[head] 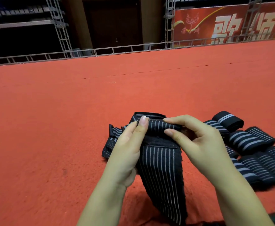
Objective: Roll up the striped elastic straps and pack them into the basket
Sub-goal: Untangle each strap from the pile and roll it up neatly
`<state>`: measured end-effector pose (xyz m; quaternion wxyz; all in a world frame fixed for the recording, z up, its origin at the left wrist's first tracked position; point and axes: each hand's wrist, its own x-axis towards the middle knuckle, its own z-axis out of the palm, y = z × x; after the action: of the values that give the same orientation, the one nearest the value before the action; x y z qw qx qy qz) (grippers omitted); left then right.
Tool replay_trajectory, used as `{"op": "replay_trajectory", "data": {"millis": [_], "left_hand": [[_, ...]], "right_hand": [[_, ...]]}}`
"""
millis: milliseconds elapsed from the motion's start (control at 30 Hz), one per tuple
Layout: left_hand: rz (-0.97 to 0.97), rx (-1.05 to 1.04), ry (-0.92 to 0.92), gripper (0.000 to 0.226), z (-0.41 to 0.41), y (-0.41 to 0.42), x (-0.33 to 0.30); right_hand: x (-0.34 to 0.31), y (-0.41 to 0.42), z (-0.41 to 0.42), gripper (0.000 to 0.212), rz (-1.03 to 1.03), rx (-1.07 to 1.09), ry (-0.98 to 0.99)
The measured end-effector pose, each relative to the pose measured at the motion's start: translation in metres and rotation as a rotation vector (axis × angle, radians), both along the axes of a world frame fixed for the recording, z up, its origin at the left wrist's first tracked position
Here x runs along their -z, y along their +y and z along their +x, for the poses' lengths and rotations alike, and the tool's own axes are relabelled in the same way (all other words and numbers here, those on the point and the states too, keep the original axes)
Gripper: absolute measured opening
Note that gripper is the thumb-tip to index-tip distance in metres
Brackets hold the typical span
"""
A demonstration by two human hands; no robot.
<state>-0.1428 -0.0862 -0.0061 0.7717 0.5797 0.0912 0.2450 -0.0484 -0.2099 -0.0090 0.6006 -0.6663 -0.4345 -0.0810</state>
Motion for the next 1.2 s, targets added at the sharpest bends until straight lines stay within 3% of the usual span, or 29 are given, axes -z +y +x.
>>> {"op": "replay_trajectory", "data": {"millis": [100,200,333,633,767,933,1200], "left_hand": [[0.068,-0.045,-0.003,0.038,0.003,0.001,0.003],[0.115,-0.072,-0.017,0.024,0.003,0.002,0.005],[0.145,-0.048,-0.042,0.021,-0.001,0.001,0.006],[0.264,0.030,-0.087,0.035,-0.010,0.008,0.013],[0.239,0.001,-0.092,0.032,-0.008,0.005,0.011],[0.272,-0.062,-0.073,0.049,-0.002,-0.005,0.014],[0.188,-0.193,-0.108,0.045,0.002,-0.008,0.011]], "right_hand": [[-0.002,-0.002,0.000,0.028,-0.023,-0.048,-0.001],[-0.002,-0.002,0.000,0.019,-0.012,-0.145,0.069],[0.001,0.001,-0.002,0.045,0.014,-0.226,0.302],[0.001,0.001,-0.004,0.030,0.023,-0.325,0.545],[0.000,0.002,-0.006,0.024,0.117,-0.354,0.575],[-0.002,0.003,-0.009,0.027,0.268,-0.302,0.587],[0.004,0.004,-0.010,0.023,0.169,-0.090,0.303]]}}
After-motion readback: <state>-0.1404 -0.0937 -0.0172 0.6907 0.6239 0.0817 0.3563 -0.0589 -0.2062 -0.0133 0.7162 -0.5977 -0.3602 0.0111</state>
